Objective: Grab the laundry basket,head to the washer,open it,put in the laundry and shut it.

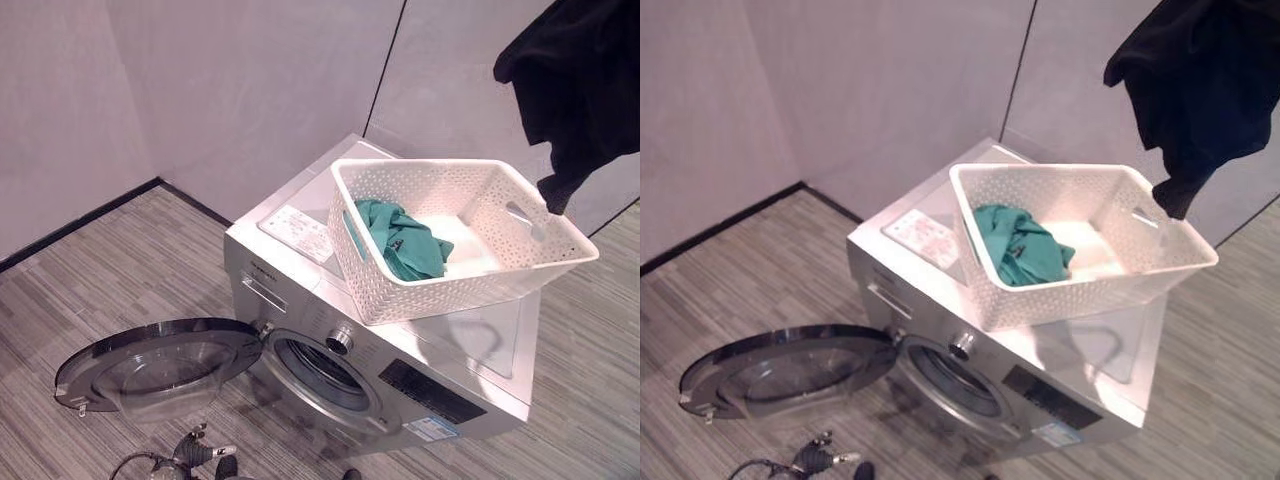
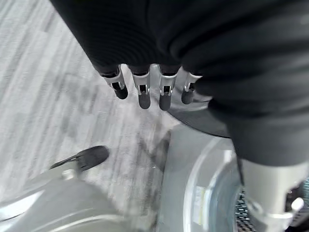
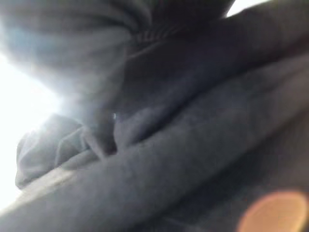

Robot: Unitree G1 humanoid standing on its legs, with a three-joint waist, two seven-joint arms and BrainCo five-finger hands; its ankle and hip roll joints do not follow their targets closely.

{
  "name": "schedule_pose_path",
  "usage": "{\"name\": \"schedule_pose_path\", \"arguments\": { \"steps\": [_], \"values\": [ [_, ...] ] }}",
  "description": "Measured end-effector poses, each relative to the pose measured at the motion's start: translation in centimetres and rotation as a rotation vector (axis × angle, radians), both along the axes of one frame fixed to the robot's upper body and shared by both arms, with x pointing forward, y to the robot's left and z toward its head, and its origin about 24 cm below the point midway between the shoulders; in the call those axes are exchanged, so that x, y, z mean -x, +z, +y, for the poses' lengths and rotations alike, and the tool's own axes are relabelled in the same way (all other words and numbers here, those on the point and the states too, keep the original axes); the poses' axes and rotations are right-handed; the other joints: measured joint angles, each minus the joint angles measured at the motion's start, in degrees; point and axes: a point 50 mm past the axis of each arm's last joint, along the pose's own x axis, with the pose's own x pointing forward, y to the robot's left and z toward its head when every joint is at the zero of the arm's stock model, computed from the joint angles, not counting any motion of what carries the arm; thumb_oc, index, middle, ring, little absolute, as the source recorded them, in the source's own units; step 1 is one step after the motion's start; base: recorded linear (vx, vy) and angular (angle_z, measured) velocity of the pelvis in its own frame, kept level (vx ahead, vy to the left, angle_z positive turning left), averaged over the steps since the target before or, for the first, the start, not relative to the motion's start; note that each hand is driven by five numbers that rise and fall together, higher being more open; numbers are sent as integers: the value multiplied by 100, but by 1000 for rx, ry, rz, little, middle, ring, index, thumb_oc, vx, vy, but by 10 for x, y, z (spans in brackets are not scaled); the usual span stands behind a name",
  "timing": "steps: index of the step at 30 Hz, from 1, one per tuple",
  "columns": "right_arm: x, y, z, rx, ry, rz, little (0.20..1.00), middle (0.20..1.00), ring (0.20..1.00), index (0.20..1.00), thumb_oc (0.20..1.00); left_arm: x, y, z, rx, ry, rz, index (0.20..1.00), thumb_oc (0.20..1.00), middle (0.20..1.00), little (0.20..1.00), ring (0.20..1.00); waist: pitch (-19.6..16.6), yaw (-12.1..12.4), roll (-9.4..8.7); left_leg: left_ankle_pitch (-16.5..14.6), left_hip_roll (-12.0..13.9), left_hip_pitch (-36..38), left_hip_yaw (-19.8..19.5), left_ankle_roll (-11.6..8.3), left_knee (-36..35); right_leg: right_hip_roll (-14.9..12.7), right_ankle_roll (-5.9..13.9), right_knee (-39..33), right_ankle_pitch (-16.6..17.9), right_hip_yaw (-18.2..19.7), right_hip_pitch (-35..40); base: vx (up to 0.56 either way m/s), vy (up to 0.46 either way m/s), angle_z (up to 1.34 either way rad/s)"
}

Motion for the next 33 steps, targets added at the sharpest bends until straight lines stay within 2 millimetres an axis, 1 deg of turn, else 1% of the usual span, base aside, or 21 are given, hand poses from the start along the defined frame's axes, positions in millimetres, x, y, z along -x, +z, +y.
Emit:
{"name": "schedule_pose_path", "arguments": {
  "steps": [4,7,8,10,11,15,17,18,19,20,21,22,23,24,25,27,28,29,31,32,33],
  "values": [
    [14,15,-4,5,-42,-87,200,200,200,200,200,-19,15,2,-12,-45,-92,1000,1000,1000,1000,1000,9,-104,104,-40,-50,72,21,59,-4,-56,42,-8,0,26,55,-14,58,-1],
    [35,25,-15,53,-115,-130,200,200,200,200,200,-34,32,7,-39,-100,-180,1000,1000,1000,1000,1000,2,-177,205,-48,-109,153,66,71,-6,-109,84,1,21,99,100,-22,58,-11],
    [40,24,-17,60,-130,-139,200,200,200,200,200,-34,36,10,-46,-107,-199,1000,1000,1000,1000,1000,1,-167,238,-71,-126,231,159,100,-8,-130,93,1,28,162,122,-18,35,-26],
    [46,13,-24,52,-150,-133,200,200,200,200,200,-35,42,13,-56,-112,-227,1000,1000,1000,1000,1000,-1,-281,277,-108,-153,300,212,134,-29,-155,111,-13,28,225,141,-13,33,-21],
    [53,-1,-32,55,-179,-115,200,200,200,200,200,-37,46,14,-58,-108,-247,1000,1000,1000,1000,1000,-12,-334,261,-120,-162,308,288,151,-35,-166,120,-31,29,292,121,0,14,-18],
    [58,-47,-49,44,-244,5,200,200,200,200,200,-37,53,15,-64,-110,-278,1000,1000,1000,1000,1000,26,-496,355,-150,-190,391,373,161,-39,-197,171,-48,-1,378,107,-6,5,-15],
    [71,-85,-62,-7,-292,71,200,200,200,200,200,-42,59,12,-57,-128,-316,1000,1000,1000,1000,1000,30,-498,350,-155,-181,391,425,153,-38,-181,191,-47,-9,440,60,-7,7,-14],
    [79,-113,-66,-52,-312,118,200,200,200,200,200,-43,63,9,-49,-137,-338,1000,1000,1000,1000,1000,33,-458,355,-164,-183,393,445,154,-39,-183,183,-48,3,456,69,-3,9,-10],
    [80,-123,-67,-65,-319,146,200,200,200,200,200,-42,63,8,-46,-141,-337,1000,1000,1000,1000,1000,35,-492,359,-170,-193,396,458,159,-37,-188,192,-46,19,477,60,-7,19,-9],
    [89,-148,-68,-100,-336,193,200,200,200,200,200,-42,66,7,-42,-143,-351,1000,1000,1000,1000,1000,36,-484,366,-179,-200,396,471,167,-40,-198,177,-47,29,487,52,-4,10,-7],
    [91,-163,-68,-121,-338,227,200,200,200,200,200,-42,67,9,-41,-141,-354,1000,1000,1000,1000,1000,17,-515,404,-184,-204,404,487,171,-37,-196,174,-46,34,507,42,-9,13,-7],
    [95,-177,-66,-133,-341,267,200,200,200,200,200,-42,69,10,-38,-142,-360,1000,1000,1000,1000,1000,42,-519,380,-188,-206,402,491,173,-39,-196,176,-47,35,515,39,-17,19,-7],
    [99,-196,-64,-161,-336,329,200,200,200,200,200,-42,73,10,-35,-148,-371,1000,1000,1000,1000,1000,36,-552,430,-189,-210,419,504,175,-35,-190,181,-6,77,554,39,-17,19,-6],
    [101,-205,-61,-171,-326,356,200,200,200,200,200,-42,73,10,-30,-154,-373,1000,1000,1000,1000,1000,39,-580,445,-194,-213,437,521,181,-37,-190,183,0,76,585,27,-7,42,-18],
    [101,-220,-52,-185,-286,409,200,200,200,200,200,-37,75,10,-23,-163,-371,1000,1000,1000,1000,1000,79,-550,423,-214,-204,510,627,174,-39,-188,185,-5,76,630,49,-8,27,-28],
    [100,-237,-41,-188,-232,482,200,200,200,200,200,-32,76,10,-11,-180,-358,1000,1000,1000,1000,1000,115,-554,448,-252,-219,585,707,187,-41,-194,200,-12,72,729,48,-19,34,-27],
    [99,-246,-34,-203,-201,509,200,200,200,200,200,-30,78,10,-11,-190,-360,1000,1000,1000,1000,1000,147,-538,399,-260,-212,613,750,183,-40,-186,199,-39,71,767,46,-15,32,-28],
    [98,-269,-10,-245,-86,580,200,200,200,200,200,-25,87,13,-16,-237,-361,1000,1000,1000,1000,1000,196,-569,372,-270,-209,689,830,175,-42,-178,193,-46,64,852,56,-24,30,-27],
    [99,-290,13,-269,44,678,200,200,200,200,200,-23,92,14,-19,-278,-356,1000,1000,1000,1000,1000,224,-613,362,-273,-227,716,904,179,-39,-183,191,-45,64,929,36,-24,28,-25],
    [99,-310,40,-307,189,770,200,200,200,200,200,-24,102,16,-27,-341,-357,1000,1000,1000,1000,1000,269,-556,330,-289,-224,786,983,176,-43,-187,208,-47,72,978,53,-12,8,-23],
    [102,-319,52,-314,263,828,200,200,200,200,200,-26,107,16,-32,-373,-362,1000,1000,1000,1000,1000,268,-551,332,-297,-232,793,991,183,-42,-192,194,-47,64,990,54,-12,0,-17]
  ]
}}
